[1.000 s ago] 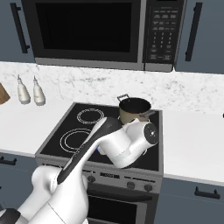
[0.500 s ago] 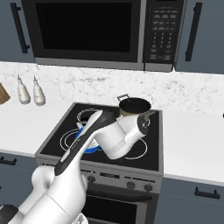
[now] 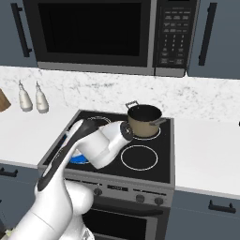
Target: Pick the kettle from the counter and place it on a stove burner. Then turn the burner on.
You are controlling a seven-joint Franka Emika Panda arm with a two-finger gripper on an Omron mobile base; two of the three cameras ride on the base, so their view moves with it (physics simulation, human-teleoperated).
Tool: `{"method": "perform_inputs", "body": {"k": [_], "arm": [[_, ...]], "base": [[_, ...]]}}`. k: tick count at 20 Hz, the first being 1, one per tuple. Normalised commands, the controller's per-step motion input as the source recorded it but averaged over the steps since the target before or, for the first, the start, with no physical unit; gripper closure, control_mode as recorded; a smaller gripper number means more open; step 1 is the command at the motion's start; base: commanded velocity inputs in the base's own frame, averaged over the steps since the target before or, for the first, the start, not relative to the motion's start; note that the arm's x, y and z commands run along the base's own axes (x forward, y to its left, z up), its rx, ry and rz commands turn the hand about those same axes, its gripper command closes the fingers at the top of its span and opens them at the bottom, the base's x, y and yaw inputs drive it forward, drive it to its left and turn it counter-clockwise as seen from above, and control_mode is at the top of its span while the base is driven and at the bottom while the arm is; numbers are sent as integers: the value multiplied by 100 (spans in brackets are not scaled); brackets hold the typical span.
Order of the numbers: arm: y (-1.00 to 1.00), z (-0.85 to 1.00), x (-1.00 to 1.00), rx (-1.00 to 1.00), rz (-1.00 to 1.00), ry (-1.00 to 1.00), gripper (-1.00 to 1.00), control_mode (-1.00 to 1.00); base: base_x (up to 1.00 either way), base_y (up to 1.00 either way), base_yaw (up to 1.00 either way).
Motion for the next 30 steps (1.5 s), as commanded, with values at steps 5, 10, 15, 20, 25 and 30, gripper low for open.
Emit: {"method": "perform_inputs", "body": {"k": [5,10,15,20,25,30], "arm": [[61,-21,3,-2,-6,2,100,-100],[40,-3,5,0,-7,0,100,-100],[12,0,7,0,-14,-4,100,-100],[0,0,10,0,-16,-1,100,-100],[0,-7,12,-2,-8,0,100,-100],[0,-25,15,-4,-5,0,100,-100]], "base": [[0,0,0],[0,0,0],[0,0,0],[0,0,0],[0,0,0],[0,0,0]]}}
